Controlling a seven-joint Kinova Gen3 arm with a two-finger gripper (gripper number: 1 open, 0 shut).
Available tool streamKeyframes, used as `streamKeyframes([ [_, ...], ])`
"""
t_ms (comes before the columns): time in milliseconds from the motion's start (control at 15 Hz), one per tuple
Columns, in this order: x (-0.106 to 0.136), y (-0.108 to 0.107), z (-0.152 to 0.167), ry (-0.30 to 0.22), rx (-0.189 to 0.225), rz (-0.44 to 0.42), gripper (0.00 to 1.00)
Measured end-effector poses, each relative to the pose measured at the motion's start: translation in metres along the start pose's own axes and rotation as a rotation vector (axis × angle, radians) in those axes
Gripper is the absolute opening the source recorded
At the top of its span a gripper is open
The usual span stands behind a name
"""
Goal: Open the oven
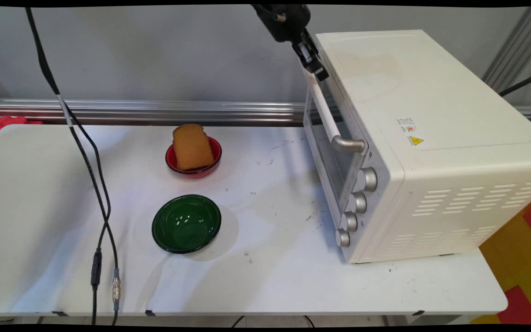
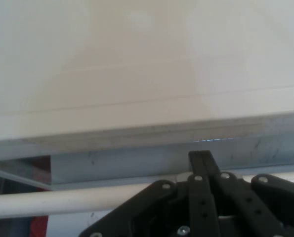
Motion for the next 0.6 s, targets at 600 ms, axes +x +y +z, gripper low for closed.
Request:
streamKeyframes([
  [600,-0.005,0.003,0.024,0.024,-0.010,-0.027,0.00],
])
